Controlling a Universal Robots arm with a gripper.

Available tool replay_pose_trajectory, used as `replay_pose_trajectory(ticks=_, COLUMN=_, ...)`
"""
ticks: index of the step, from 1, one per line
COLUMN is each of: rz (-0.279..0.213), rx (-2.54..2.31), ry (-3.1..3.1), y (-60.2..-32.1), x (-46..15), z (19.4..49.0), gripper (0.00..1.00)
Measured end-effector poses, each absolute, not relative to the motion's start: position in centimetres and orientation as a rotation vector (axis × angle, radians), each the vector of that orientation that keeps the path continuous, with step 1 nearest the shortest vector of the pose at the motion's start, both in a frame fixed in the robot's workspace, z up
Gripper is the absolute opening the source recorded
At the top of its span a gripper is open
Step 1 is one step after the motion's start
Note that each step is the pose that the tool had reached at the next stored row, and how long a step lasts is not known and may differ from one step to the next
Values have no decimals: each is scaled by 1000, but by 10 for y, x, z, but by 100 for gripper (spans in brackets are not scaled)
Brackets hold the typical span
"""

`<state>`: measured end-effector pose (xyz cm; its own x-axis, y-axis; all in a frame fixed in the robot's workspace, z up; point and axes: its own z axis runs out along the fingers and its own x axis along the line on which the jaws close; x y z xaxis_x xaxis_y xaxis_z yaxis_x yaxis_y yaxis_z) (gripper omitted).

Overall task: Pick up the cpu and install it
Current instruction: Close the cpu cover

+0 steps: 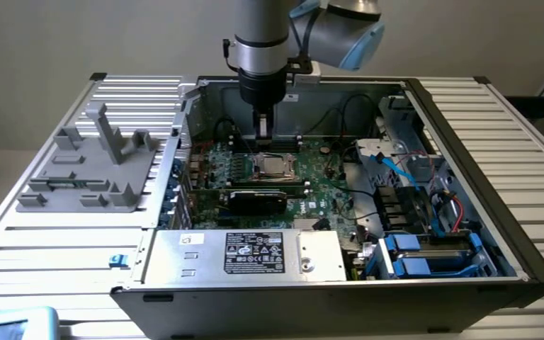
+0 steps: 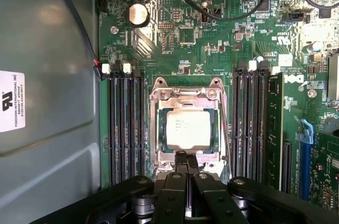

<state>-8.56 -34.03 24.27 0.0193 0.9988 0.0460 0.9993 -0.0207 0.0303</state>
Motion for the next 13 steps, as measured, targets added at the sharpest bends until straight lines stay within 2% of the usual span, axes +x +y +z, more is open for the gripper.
replay_pose_trajectory(ticks=13, rz=-81, rx=-2234, ry=-2189, y=-343, x=-92, z=224, gripper=11)
